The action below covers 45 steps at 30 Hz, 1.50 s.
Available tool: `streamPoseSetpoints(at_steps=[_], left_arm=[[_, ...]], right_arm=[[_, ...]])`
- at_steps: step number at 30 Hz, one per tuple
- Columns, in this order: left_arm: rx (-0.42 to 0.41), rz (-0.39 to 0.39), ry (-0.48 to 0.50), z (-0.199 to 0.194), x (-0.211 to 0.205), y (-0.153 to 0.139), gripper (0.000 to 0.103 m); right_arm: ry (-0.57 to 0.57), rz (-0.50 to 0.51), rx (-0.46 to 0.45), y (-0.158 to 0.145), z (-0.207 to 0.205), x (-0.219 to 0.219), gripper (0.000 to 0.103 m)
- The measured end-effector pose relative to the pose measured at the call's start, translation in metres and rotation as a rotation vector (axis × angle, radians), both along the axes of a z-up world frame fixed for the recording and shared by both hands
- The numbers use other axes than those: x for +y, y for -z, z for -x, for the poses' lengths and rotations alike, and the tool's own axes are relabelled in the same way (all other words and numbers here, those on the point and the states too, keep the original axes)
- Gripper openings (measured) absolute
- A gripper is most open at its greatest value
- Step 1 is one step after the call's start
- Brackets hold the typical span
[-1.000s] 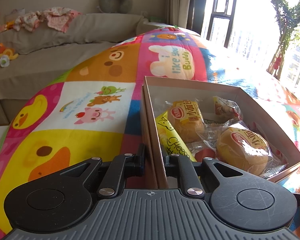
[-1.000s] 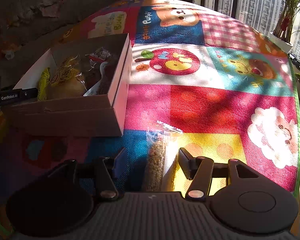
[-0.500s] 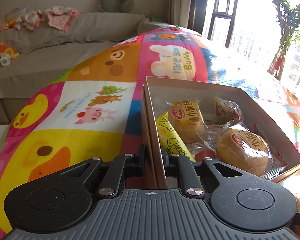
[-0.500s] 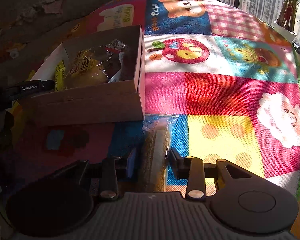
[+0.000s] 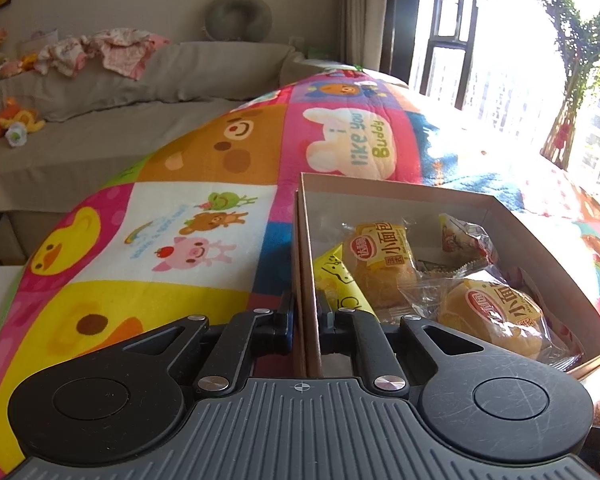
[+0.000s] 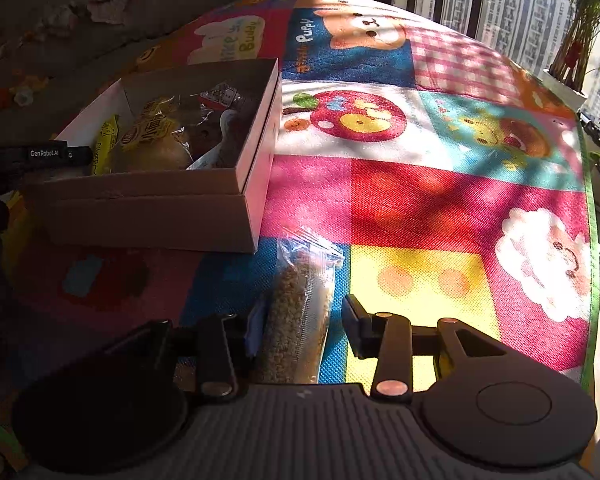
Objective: Organize objects
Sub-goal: 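Close the right tool around the grain-stick bag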
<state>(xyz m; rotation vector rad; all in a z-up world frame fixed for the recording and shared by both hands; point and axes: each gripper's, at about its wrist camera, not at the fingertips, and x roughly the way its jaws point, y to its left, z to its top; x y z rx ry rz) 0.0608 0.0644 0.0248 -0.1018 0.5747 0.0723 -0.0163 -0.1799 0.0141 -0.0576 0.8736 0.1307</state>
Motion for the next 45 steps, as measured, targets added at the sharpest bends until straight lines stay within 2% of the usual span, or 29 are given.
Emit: streamPoseSetpoints(at_steps=[2, 11, 16, 34, 36, 40, 45], left_arm=[[-0.02, -0.006, 0.006, 0.004, 0.0, 0.002, 0.011], [-0.064, -0.052, 0.006, 0.014, -0.007, 0.004, 0.012], [-0.043, -0.018, 0.004, 0.013, -0.004, 0.002, 0.012], [-0.019, -0.001, 0.003, 0.015, -0.002, -0.002, 0.013], [-0.015, 0.0, 0.004, 0.016, -0.002, -0.002, 0.013], [-0.008, 0.008, 0.008, 0.015, -0.001, -0.003, 0.014], [-0.001, 0.022, 0.009, 0.015, 0.001, -0.003, 0.014]], right_arm=[[0.001, 0.014, -0.012, 0.001, 0.001, 0.001, 0.048], [0.01, -0.001, -0.046, 0.004, 0.004, -0.005, 0.054], [0.023, -0.006, -0.052, 0.005, 0.003, -0.008, 0.06], [0.04, -0.019, -0.043, 0.005, 0.01, -0.009, 0.061], [0.034, -0.013, -0.049, 0.005, 0.008, -0.007, 0.058], [-0.015, 0.01, -0.04, 0.002, 0.009, 0.004, 0.032], [-0.011, 0.024, -0.015, -0.001, 0.012, 0.009, 0.03]])
